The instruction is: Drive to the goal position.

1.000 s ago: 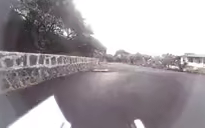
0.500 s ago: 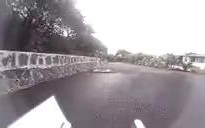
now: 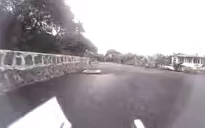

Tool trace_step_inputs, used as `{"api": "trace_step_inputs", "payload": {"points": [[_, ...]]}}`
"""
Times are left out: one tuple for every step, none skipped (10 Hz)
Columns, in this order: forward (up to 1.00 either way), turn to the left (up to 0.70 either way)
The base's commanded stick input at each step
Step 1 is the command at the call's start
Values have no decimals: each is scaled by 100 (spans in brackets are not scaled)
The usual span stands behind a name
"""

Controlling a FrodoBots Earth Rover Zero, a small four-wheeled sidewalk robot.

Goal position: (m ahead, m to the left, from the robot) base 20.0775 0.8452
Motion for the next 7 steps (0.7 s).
{"api": "trace_step_inputs", "payload": {"points": [[100, -40], [100, -40], [100, -39], [100, -18], [100, 0], [100, 0], [100, 0]]}}
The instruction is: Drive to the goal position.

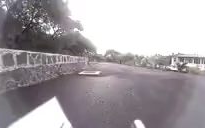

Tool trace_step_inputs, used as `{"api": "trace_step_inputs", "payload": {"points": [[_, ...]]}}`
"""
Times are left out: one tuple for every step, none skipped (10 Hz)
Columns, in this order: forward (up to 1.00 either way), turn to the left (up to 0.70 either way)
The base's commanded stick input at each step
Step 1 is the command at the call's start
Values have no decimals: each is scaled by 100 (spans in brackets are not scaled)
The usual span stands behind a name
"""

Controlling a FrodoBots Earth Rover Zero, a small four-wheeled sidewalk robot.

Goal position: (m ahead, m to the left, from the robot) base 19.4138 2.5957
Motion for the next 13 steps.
{"api": "trace_step_inputs", "payload": {"points": [[100, 0], [100, 0], [100, 0], [100, 0], [100, 0], [100, 0], [100, 0], [100, 0], [100, 0], [100, 0], [100, 0], [100, 0], [100, 0]]}}
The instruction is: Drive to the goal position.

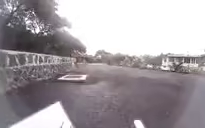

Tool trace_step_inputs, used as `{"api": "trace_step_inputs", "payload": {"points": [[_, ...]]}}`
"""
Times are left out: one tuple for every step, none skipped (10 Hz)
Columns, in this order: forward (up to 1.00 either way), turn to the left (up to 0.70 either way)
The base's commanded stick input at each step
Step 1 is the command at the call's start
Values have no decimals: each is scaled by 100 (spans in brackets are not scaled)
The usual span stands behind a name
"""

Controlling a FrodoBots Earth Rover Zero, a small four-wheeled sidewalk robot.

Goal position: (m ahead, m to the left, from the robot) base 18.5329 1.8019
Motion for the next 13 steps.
{"api": "trace_step_inputs", "payload": {"points": [[100, 0], [100, 0], [100, 0], [100, 0], [100, 0], [100, -9], [100, -29], [100, -36], [100, -40], [100, -40], [100, -40], [100, -40], [100, -3]]}}
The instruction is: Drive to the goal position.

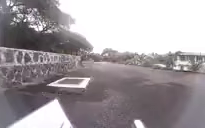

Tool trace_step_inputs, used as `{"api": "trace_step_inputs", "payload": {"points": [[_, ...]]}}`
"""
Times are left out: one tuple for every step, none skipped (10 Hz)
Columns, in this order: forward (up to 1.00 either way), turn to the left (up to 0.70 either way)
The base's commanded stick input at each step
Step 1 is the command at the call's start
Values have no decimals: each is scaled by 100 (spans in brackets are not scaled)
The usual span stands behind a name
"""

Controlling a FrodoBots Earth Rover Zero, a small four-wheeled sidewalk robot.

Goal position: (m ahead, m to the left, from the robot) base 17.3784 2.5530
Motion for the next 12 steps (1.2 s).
{"api": "trace_step_inputs", "payload": {"points": [[100, 0], [100, 0], [100, 0], [100, 0], [100, 0], [100, 0], [100, 0], [100, 0], [100, 0], [100, 0], [100, 0], [100, 0]]}}
